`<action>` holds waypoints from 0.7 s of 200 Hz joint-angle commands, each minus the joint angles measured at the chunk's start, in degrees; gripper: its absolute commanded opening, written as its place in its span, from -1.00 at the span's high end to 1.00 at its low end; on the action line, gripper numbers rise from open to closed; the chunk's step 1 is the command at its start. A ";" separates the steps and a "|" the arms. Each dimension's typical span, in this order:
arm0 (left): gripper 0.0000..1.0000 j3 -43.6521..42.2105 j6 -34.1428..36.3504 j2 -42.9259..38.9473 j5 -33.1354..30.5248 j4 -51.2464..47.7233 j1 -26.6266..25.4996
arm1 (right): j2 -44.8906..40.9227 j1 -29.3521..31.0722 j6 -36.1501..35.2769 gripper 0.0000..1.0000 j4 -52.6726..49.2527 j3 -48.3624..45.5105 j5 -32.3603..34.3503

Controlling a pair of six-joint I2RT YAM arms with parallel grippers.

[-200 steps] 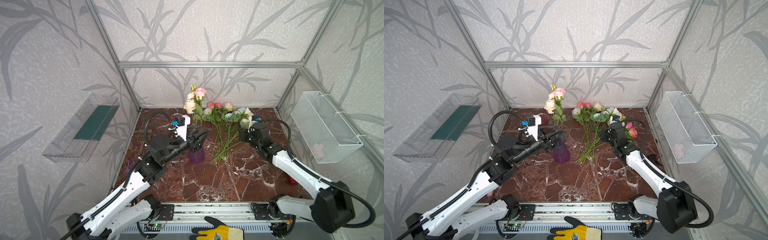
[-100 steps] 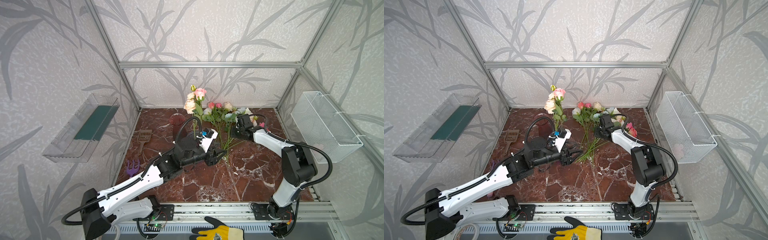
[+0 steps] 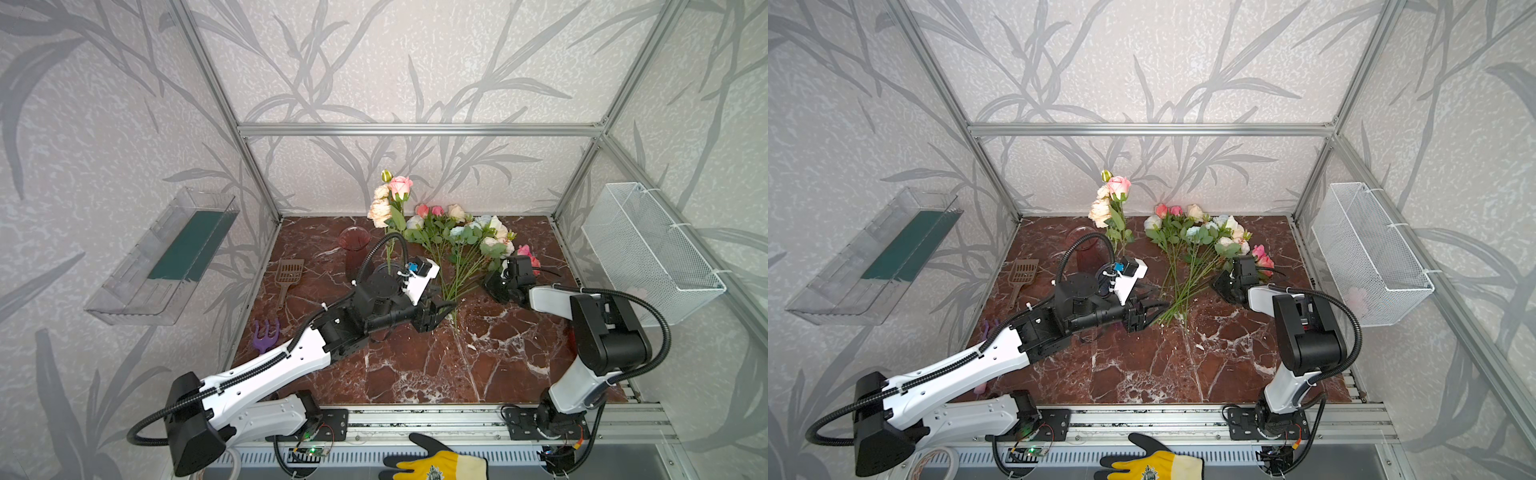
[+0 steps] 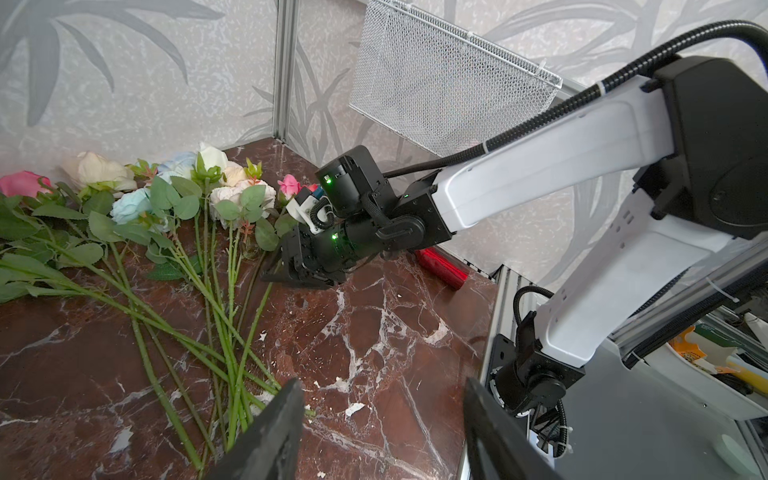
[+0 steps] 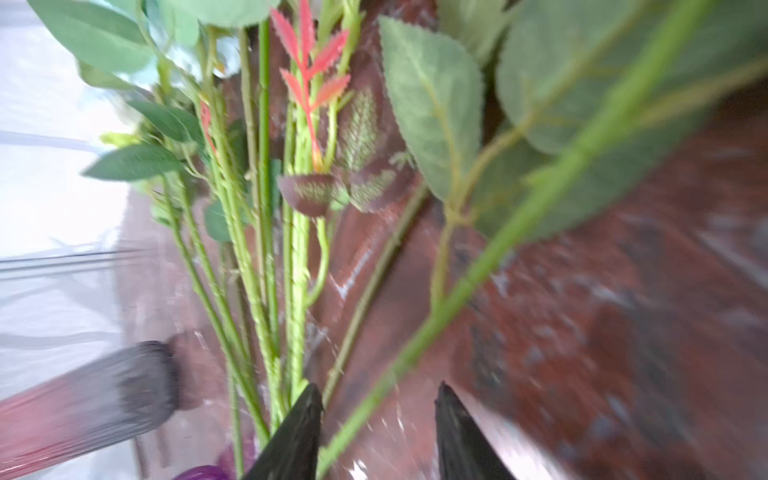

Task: Arrange the flowers into the vase
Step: 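Lift a coral rose with the right gripper while the left gripper approaches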

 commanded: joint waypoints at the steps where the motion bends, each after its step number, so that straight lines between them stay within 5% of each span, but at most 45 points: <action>1: -0.24 2.32 1.20 0.35 0.44 -0.25 -0.28 | 3.74 -0.48 7.00 0.09 13.11 -1.89 -4.69; 31: -0.24 2.29 1.66 0.36 0.24 -0.43 -0.39 | 7.42 -0.65 10.27 0.20 16.31 -1.52 -3.08; 71: -0.24 2.25 2.08 0.22 -0.29 -0.60 -0.38 | 8.61 -1.10 13.09 0.69 19.98 -2.42 -2.70; 140: -0.24 2.39 2.54 -0.40 -0.39 -0.77 -0.49 | 1.29 -1.71 15.00 0.90 22.87 -6.87 -3.85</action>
